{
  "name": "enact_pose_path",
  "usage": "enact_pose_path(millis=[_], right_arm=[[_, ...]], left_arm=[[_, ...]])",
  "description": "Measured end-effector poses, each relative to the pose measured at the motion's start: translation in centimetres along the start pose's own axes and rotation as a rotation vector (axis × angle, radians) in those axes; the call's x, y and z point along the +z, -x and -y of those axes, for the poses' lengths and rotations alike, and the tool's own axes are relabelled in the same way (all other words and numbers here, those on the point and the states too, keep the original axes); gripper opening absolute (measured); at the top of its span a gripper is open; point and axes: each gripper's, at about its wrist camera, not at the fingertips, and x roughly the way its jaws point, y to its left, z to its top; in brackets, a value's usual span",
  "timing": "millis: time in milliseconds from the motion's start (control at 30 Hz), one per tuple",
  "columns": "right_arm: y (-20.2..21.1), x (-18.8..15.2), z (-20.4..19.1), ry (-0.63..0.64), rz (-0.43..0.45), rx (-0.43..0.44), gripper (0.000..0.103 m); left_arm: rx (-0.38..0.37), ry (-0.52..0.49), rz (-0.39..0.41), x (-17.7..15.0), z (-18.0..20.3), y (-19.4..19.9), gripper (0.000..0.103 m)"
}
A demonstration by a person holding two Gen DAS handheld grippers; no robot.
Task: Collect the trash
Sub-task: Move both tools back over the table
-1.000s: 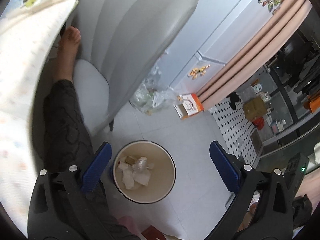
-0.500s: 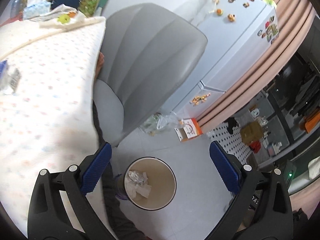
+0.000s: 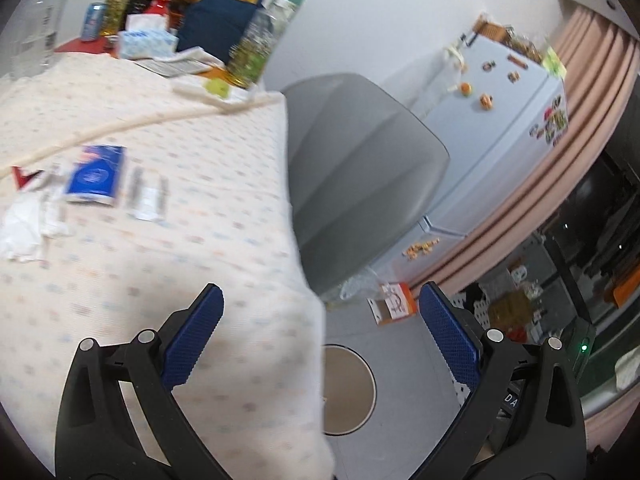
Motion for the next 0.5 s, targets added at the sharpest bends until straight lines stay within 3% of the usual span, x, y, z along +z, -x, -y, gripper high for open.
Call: enact_pose_path(millis=[500], right_arm=[[-1.3, -0.7, -11.4, 0.127, -0.008, 0.102, 0.095]], left_arm=[[0.07, 0.086, 0.11, 0.8, -9.2, 7.0, 0.097]])
